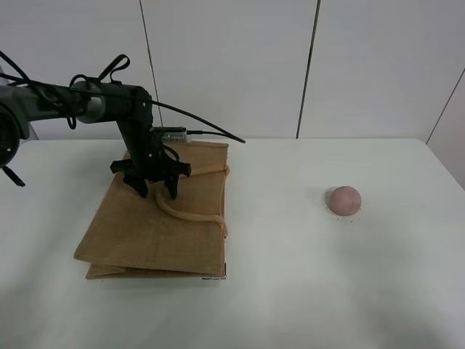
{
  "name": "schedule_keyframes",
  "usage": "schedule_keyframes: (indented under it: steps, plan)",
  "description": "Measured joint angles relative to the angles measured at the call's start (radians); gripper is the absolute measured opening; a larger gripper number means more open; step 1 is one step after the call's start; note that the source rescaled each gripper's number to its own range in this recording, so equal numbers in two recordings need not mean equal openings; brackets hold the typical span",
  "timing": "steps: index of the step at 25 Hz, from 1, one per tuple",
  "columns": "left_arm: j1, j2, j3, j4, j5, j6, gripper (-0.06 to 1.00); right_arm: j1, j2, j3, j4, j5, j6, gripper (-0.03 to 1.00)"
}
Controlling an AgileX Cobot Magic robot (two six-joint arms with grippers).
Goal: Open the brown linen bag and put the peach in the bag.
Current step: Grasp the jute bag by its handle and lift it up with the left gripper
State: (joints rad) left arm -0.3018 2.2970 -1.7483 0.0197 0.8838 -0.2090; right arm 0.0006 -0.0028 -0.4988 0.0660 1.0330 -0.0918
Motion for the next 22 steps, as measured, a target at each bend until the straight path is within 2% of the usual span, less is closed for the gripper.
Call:
schedule_keyframes:
  steps: [4,6,9,12,13,17,22]
  plan:
    - [0.000,0.026,0.000,0.001,-0.011,0.000,0.99,0.000,0.000,0.000,0.000,0.000,0.000,1.00]
    - [0.000,0.027,0.000,0.004,-0.013,0.000,0.88,0.000,0.000,0.000,0.000,0.000,0.000,1.00]
    - [0.000,0.032,-0.001,0.002,-0.019,0.000,0.55,0.000,0.000,0.000,0.000,0.000,0.000,1.00]
    - [0.000,0.032,-0.001,0.003,-0.019,0.000,0.09,0.000,0.000,0.000,0.000,0.000,0.000,1.00]
    - [0.000,0.031,-0.002,0.003,-0.017,0.000,0.00,0.000,0.000,0.000,0.000,0.000,0.000,1.00]
    - [0.001,0.010,-0.007,0.007,0.005,-0.003,0.00,0.000,0.000,0.000,0.001,0.000,0.000,1.00]
    - [0.002,-0.077,-0.083,0.018,0.117,0.005,0.00,0.000,0.000,0.000,0.002,0.000,0.000,1.00]
